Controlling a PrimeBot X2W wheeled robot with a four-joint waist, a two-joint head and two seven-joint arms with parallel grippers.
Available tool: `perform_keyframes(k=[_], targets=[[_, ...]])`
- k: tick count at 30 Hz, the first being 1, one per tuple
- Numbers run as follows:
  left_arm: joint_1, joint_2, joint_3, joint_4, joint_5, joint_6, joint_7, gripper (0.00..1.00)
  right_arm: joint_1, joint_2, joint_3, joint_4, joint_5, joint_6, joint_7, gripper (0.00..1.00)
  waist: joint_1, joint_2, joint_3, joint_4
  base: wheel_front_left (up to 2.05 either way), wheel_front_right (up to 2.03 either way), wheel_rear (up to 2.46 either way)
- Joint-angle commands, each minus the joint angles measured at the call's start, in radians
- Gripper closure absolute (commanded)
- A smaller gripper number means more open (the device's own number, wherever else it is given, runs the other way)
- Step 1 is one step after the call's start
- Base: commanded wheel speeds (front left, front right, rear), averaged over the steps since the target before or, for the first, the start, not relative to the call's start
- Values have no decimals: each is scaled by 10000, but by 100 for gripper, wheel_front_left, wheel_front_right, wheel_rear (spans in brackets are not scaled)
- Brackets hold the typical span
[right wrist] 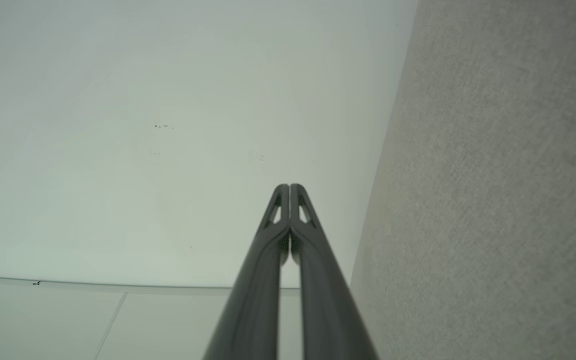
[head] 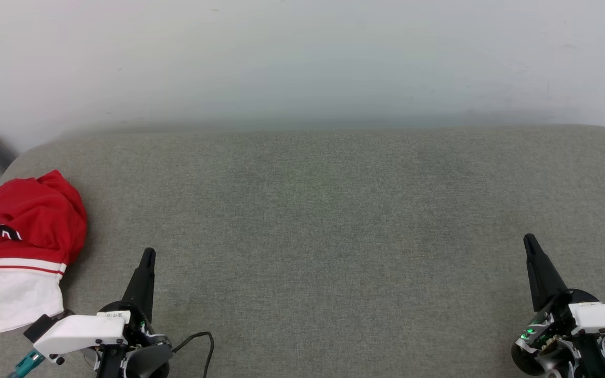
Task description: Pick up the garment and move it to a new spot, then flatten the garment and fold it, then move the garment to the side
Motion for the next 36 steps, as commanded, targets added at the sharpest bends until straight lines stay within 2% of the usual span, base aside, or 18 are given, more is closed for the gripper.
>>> perform_keyframes(k=[1,27,28,36], targets=[[-79,-19,28,6,14,-21,14,100,-130,42,5,10,-45,-7,8,100,0,0,0,0,0,0,0],[-79,-19,27,5,13,-21,13,100,-130,42,5,10,-44,-7,7,100,0,0,0,0,0,0,0],[1,0,-2,9,0,0,-1,0,1,0,2,7,-1,0,-1,0,0,0,0,0,0,0,0],[331,-33,-146,150,204,2,-227,0,368,7,-11,238,-166,-2,-223,0,0,0,3,-4,0,0,0]])
